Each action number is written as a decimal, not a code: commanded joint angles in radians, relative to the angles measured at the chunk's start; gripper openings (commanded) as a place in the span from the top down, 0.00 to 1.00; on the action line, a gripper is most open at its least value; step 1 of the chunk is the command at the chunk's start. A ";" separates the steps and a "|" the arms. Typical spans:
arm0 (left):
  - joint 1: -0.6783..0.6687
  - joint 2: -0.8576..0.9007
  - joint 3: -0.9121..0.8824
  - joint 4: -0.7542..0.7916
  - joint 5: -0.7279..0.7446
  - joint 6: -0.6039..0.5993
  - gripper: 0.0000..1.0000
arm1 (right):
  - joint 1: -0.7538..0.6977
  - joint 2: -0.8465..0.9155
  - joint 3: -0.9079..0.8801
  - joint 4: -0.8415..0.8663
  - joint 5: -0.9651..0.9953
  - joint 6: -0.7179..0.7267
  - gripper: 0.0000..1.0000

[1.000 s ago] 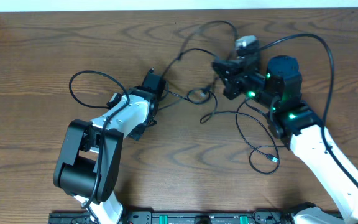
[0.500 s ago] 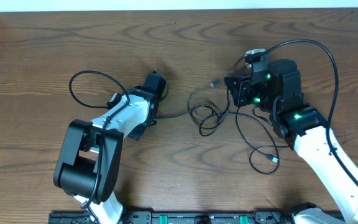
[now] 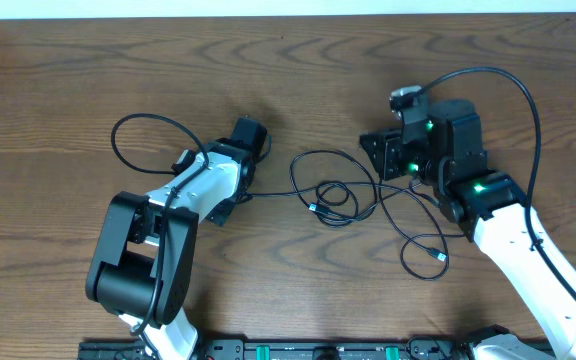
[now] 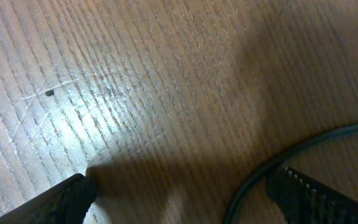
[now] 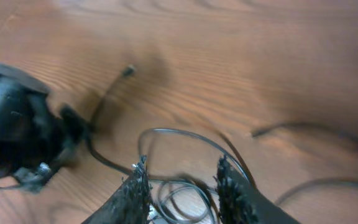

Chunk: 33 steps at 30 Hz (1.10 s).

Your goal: Untangle cables

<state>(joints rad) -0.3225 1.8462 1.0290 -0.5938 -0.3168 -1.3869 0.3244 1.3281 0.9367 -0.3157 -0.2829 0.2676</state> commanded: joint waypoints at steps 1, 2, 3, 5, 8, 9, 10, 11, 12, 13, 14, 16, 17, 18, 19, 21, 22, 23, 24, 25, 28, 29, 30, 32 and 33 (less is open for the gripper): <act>0.002 0.017 -0.019 -0.004 0.012 0.009 0.04 | -0.003 -0.013 0.005 -0.108 0.175 0.099 0.55; 0.002 0.017 -0.019 -0.003 0.012 0.009 0.04 | -0.003 -0.013 0.004 -0.135 0.172 0.114 0.53; 0.002 0.017 -0.019 -0.003 0.012 0.009 0.04 | -0.003 -0.013 0.004 -0.163 0.170 0.132 0.52; 0.002 0.017 -0.019 -0.003 0.012 0.009 0.05 | -0.002 -0.013 0.004 -0.217 0.171 0.180 0.52; 0.002 0.017 -0.019 -0.004 0.012 0.009 0.05 | -0.002 -0.010 0.002 -0.297 0.192 0.261 0.52; 0.002 0.017 -0.019 -0.004 0.012 0.009 0.04 | -0.002 -0.006 0.001 -0.319 0.209 0.282 0.52; 0.002 0.017 -0.019 -0.004 0.012 0.009 0.05 | -0.002 0.001 -0.004 -0.332 0.234 0.303 0.52; 0.002 0.017 -0.019 -0.004 0.012 0.009 0.04 | -0.002 0.006 -0.008 -0.334 0.254 0.317 0.51; 0.002 0.017 -0.019 -0.003 0.012 0.009 0.04 | -0.002 0.015 -0.016 -0.333 0.279 0.338 0.51; 0.002 0.017 -0.019 -0.003 0.012 0.009 0.04 | -0.002 0.024 -0.022 -0.331 0.297 0.362 0.51; 0.002 0.017 -0.019 -0.003 0.012 0.009 0.04 | -0.003 0.038 -0.030 -0.326 0.315 0.393 0.51; 0.002 0.017 -0.019 -0.004 0.012 0.009 0.04 | -0.002 0.071 -0.042 -0.305 0.318 0.432 0.51; 0.002 0.017 -0.019 -0.004 0.012 0.009 0.05 | -0.002 0.089 -0.047 -0.288 0.318 0.435 0.51; 0.002 0.017 -0.019 -0.004 0.012 0.009 0.05 | -0.002 0.108 -0.049 -0.273 0.318 0.436 0.51; 0.002 0.017 -0.019 -0.004 0.012 0.009 0.05 | -0.002 0.134 -0.049 -0.257 0.317 0.437 0.52; 0.002 0.017 -0.019 -0.004 0.012 0.009 0.04 | -0.002 0.172 -0.049 -0.246 0.318 0.468 0.55; 0.002 0.017 -0.019 -0.004 0.012 0.009 0.04 | -0.002 0.191 -0.049 -0.242 0.317 0.484 0.62; 0.002 0.017 -0.019 -0.004 0.012 0.009 0.05 | -0.002 0.211 -0.049 -0.232 0.317 0.494 0.76; 0.002 0.017 -0.019 -0.004 0.012 0.009 0.04 | -0.002 0.222 -0.049 -0.224 0.316 0.495 0.88; 0.002 0.017 -0.019 -0.004 0.012 0.009 0.05 | -0.002 0.231 -0.049 -0.212 0.310 0.495 0.94; 0.002 0.017 -0.019 -0.004 0.012 0.009 0.04 | -0.002 0.233 -0.049 -0.188 0.299 0.494 0.99; 0.002 0.017 -0.019 -0.004 0.012 0.009 0.04 | -0.002 0.233 -0.048 -0.187 0.298 0.494 0.99; 0.002 0.017 -0.019 -0.004 0.012 0.009 0.04 | -0.002 0.233 -0.048 -0.189 0.295 0.494 0.98; 0.002 0.017 -0.019 -0.004 0.012 0.009 0.04 | -0.002 0.233 -0.048 -0.208 0.275 0.490 0.66; 0.002 0.017 -0.019 -0.004 0.012 0.009 0.04 | -0.002 0.233 -0.048 -0.212 0.268 0.478 0.51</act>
<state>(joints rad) -0.3225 1.8462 1.0290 -0.5934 -0.3168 -1.3869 0.3237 1.5623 0.8925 -0.5171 0.0040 0.7502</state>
